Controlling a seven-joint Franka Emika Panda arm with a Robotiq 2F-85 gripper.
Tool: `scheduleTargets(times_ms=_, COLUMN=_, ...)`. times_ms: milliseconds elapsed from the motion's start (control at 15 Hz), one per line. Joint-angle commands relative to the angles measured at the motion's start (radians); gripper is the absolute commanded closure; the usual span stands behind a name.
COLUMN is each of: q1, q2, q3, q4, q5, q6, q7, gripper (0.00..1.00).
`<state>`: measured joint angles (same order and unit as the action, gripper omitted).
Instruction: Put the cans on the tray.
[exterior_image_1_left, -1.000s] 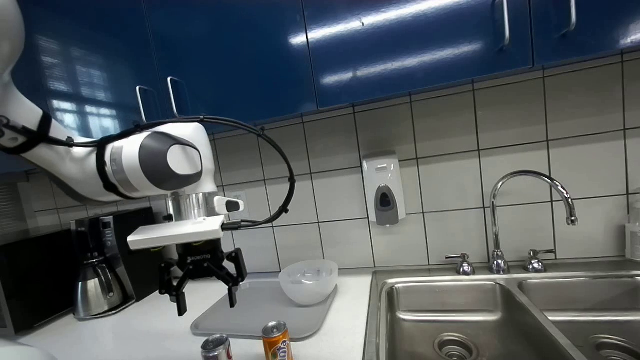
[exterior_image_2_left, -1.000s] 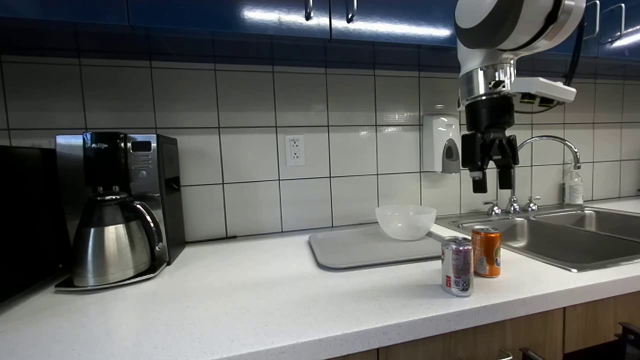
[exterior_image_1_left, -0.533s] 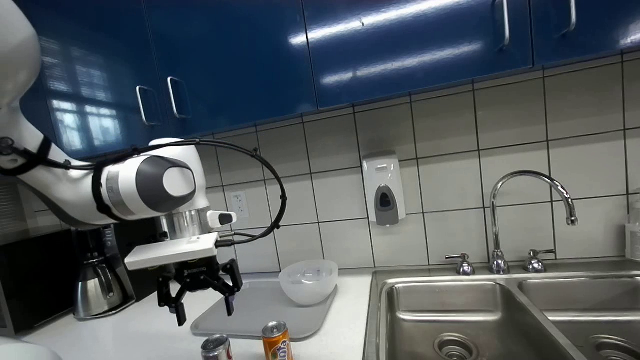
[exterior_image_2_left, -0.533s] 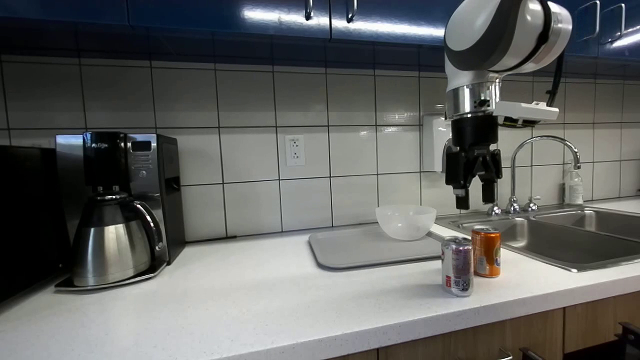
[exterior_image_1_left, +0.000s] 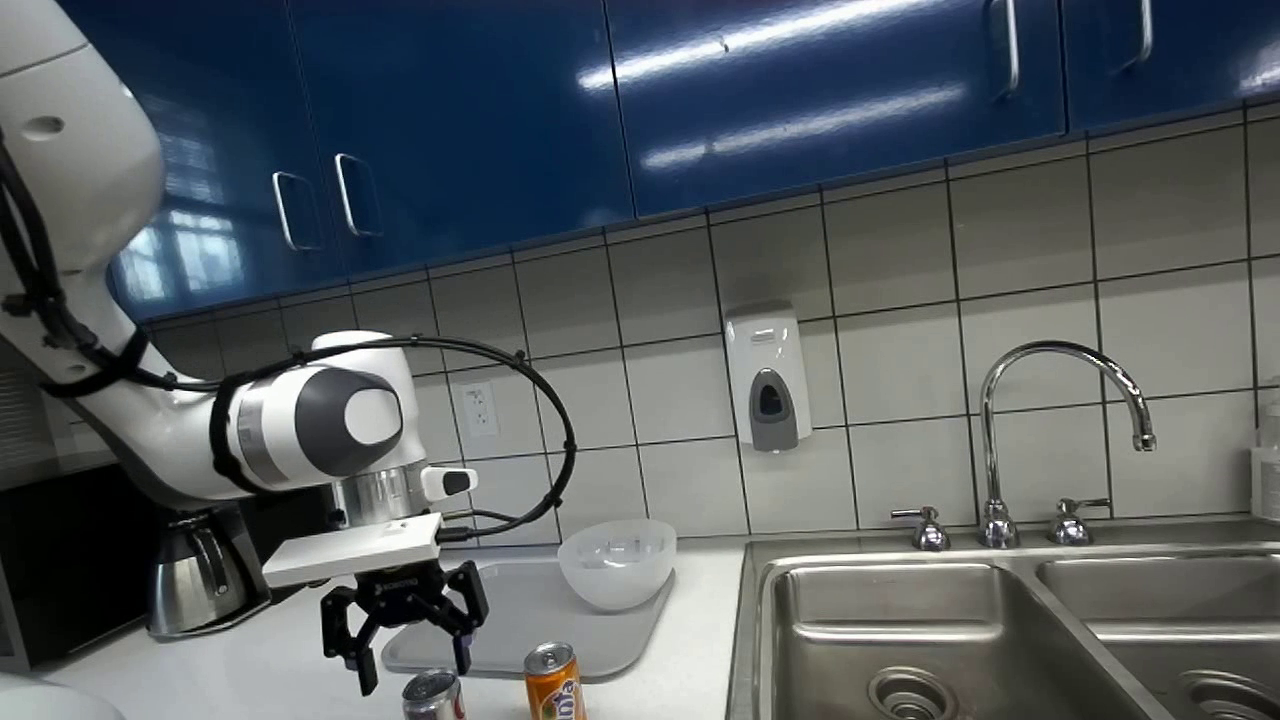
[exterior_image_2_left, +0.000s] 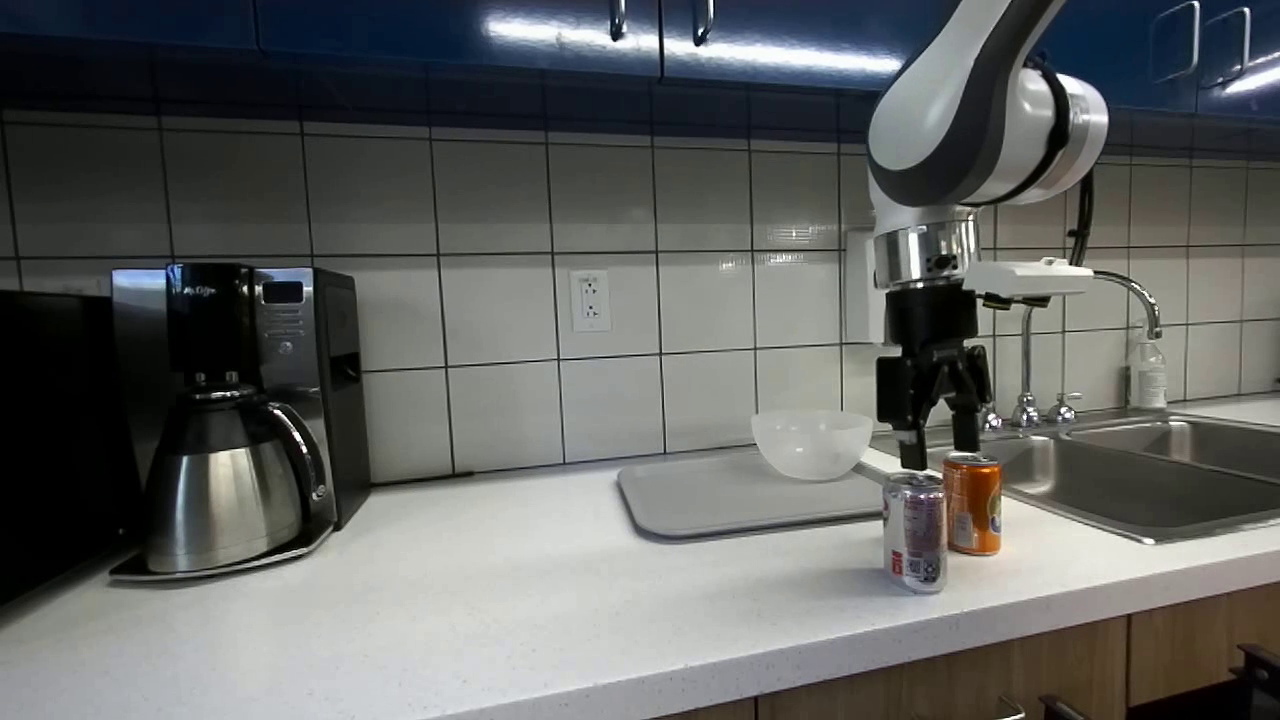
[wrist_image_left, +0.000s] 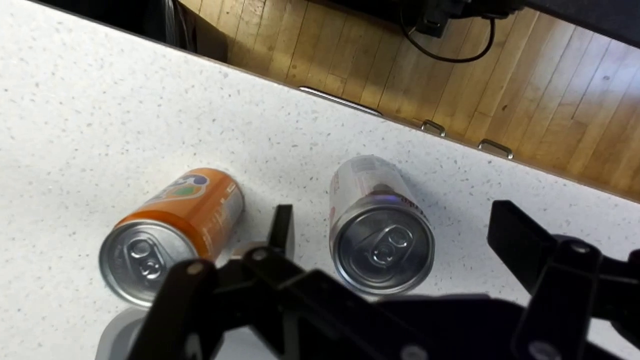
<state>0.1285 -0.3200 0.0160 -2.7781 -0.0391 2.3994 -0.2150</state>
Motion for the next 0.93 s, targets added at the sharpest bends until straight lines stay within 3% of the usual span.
scheduleTargets(times_ms=0, q1=-0.013, q2=0.066, q3=0.023, q4=0.001, q5=-0.013, q6=0.063, q7=0.043, gripper=0.00)
scheduleTargets(times_ms=867, q1=-0.022, q2=0.203, q3=0.035, q4=0.014, q5=-0.038, q6=0.176, q7=0.123, gripper=0.00)
